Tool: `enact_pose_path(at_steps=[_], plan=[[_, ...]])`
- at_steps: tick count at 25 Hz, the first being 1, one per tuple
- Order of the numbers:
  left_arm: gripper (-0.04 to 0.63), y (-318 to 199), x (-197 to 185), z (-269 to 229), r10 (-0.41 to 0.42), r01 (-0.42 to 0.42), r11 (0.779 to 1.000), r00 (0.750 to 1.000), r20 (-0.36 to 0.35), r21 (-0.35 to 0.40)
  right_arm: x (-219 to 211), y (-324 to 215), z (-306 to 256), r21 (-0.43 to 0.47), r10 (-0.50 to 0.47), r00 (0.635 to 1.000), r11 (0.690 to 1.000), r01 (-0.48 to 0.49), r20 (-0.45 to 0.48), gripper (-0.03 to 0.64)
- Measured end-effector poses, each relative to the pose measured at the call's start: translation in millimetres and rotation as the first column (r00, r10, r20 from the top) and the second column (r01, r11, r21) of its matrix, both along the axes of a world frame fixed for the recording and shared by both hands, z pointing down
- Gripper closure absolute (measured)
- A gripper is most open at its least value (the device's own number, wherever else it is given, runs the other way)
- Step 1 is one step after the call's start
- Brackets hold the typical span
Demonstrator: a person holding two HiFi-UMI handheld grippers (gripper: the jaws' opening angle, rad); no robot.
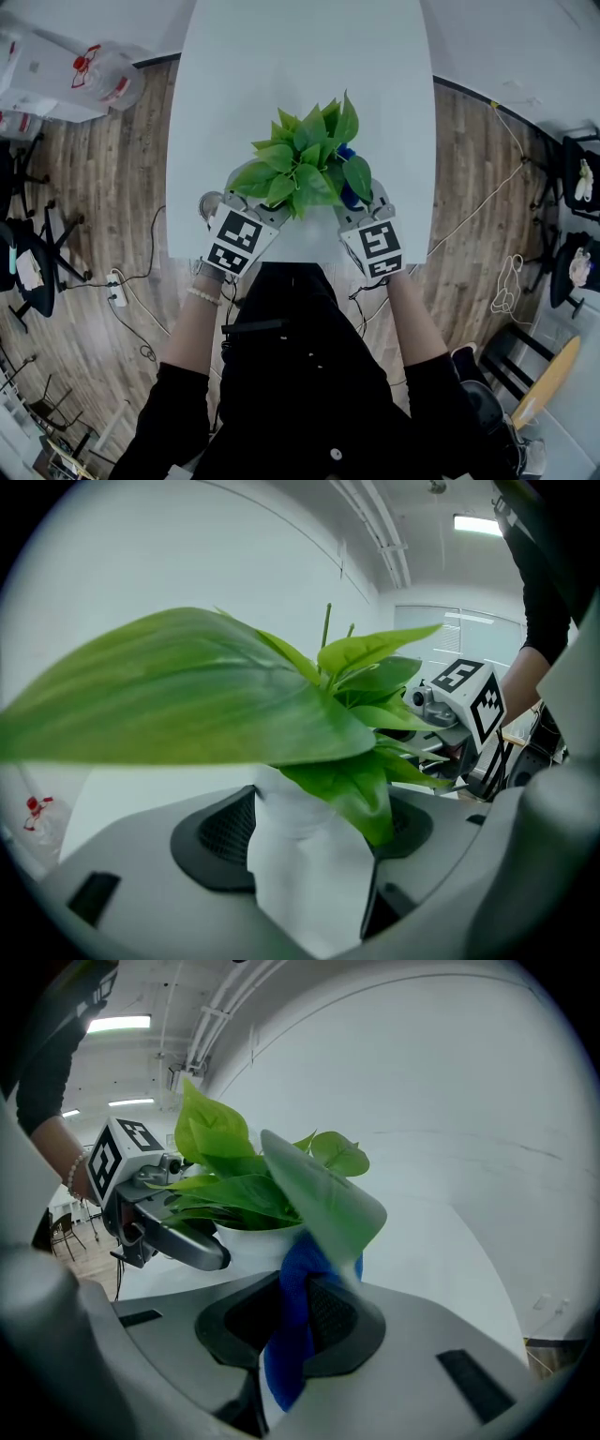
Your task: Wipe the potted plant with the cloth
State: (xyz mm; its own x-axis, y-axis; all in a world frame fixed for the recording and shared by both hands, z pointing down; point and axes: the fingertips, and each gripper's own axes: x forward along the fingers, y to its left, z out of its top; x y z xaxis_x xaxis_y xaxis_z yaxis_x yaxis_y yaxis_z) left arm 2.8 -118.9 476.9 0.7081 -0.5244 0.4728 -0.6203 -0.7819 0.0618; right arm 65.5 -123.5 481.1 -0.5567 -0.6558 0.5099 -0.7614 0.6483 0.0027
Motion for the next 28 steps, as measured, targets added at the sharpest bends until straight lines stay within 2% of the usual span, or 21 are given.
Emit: enact_pose_path(at_steps=[15, 22, 28], plan=[[0.256, 14.0, -2.9, 2.1, -0.138, 0.140, 0.989, 0.990, 0.042, -0.049, -20.9, 44.6, 4.9, -0.050, -0.005, 1.000, 0.999, 0.006, 0.021, 0.532], [0.256, 19.5, -2.2, 2.2, -0.078, 0.078, 0.995, 0.997, 0.006, -0.068, -21.9, 44.6, 4.6, -0.058, 0.009, 0.999, 0.998, -0.007, 0.037, 0.532], [0.255, 27.2, -3.4, 4.6, -0.015, 0.016, 0.998, 1.000, 0.014, -0.066, -9.6, 34.4, 4.1, -0.044, 0.015, 1.000, 0.999, -0.014, 0.026, 0.532]])
